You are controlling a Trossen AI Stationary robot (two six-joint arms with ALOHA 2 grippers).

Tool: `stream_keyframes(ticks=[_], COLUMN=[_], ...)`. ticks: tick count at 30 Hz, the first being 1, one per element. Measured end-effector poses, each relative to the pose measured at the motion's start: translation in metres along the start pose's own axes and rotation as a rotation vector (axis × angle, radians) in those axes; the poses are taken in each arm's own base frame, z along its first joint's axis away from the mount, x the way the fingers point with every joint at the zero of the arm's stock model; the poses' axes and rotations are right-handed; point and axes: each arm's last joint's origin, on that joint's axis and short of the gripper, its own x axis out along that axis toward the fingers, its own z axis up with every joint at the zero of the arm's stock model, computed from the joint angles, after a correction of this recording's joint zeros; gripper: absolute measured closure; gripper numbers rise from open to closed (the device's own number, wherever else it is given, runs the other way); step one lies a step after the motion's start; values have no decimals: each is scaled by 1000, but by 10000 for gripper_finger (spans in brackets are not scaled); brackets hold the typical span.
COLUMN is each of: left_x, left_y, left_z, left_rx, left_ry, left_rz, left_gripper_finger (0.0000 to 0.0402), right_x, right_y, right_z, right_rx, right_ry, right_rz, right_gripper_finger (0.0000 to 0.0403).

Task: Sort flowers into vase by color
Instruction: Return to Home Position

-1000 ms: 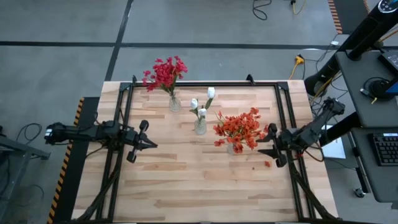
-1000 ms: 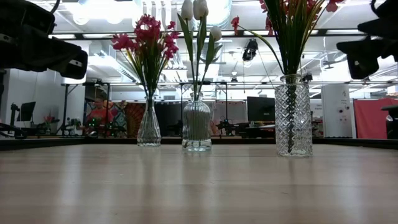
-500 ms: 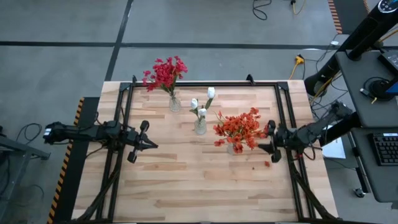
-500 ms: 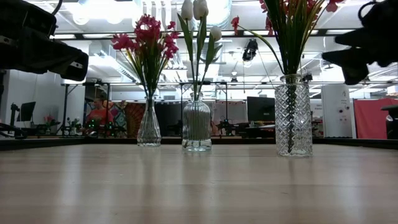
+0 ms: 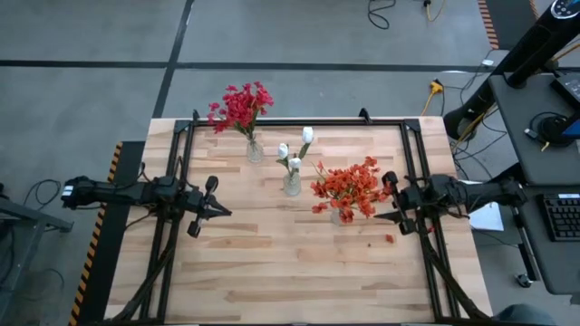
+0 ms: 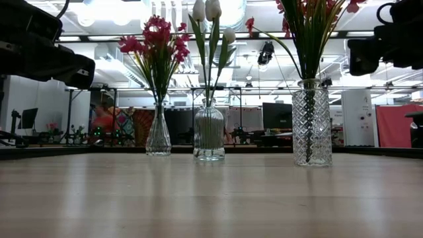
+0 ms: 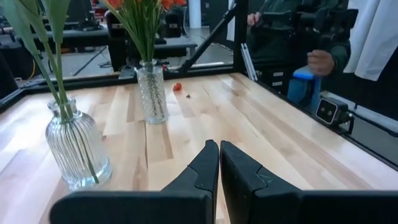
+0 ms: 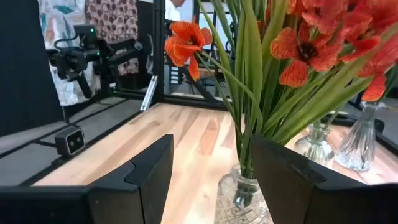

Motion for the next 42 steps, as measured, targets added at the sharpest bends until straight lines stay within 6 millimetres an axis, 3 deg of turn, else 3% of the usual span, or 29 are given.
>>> stream_keyframes(ticks=[42], left_x=[1], left_y=[0], left_z=[-1], left_rx=[-2], left_ry=[12], left_rz=[5], left_gripper_finger=[402], right_x=[2], right_y=[0], right_z=[-2], right_rx=[-8], right_ry=[29], right_rz=[3], right_gripper_finger=[197])
